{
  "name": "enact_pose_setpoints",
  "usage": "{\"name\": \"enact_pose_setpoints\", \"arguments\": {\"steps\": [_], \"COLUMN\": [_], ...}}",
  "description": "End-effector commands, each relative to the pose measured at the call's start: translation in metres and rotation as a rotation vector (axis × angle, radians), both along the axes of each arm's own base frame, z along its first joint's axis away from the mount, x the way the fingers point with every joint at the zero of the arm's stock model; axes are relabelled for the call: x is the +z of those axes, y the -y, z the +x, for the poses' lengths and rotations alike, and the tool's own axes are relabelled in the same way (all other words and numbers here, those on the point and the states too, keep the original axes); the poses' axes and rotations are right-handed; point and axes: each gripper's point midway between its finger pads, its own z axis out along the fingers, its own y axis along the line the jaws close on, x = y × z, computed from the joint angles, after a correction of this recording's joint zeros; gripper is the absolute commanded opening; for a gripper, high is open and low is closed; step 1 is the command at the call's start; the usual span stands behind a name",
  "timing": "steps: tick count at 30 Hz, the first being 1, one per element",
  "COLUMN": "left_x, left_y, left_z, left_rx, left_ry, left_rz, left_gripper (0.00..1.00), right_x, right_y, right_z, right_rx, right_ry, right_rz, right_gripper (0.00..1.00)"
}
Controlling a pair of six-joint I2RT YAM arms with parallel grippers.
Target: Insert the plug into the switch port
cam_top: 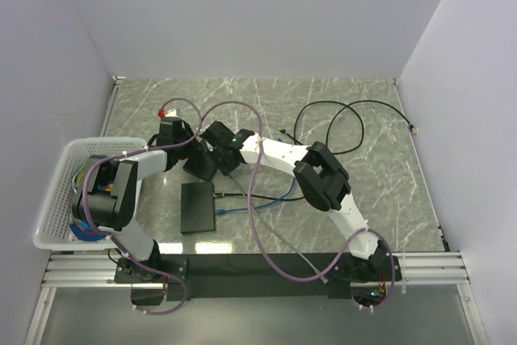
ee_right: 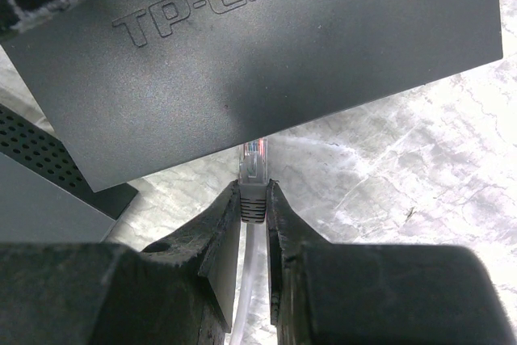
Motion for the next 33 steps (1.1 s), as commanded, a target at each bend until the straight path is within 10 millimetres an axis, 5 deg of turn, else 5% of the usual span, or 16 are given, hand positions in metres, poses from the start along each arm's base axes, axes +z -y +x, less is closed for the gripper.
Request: {"name": "enact_pose_setpoints", "arguments": {"steps": [1, 12, 21, 33], "left_x": [-0.026, -0.026, -0.027, -0.028], "left_y": [0.012, 0.01, 0.008, 0.006], "left_z": [-0.026, -0.028, -0.027, -0.026], "left_rx": [-0.064, -0.058, -0.052, -0.039], "left_ry": [-0.129, -0.125, -0.129, -0.133], "left_rz": [0.003, 0.004, -0.01, -0.007], "left_gripper": [0.41, 0.41, 0.41, 0.4], "right_x": [0.06, 0.07, 0.067, 0.051], "right_y": [-0.026, -0.015, -0.001, -0.013], "right_z": [0.039, 0.05, 0.032, 0.008], "right_rx": [-0.045, -0.09, -0.086, -0.043], "right_ry": [0.153, 0.168, 0.129, 0.082], "right_rz": [0.175, 0.188, 0.208, 0.203], "right_gripper": [0.0, 0.0, 0.0, 0.0]}}
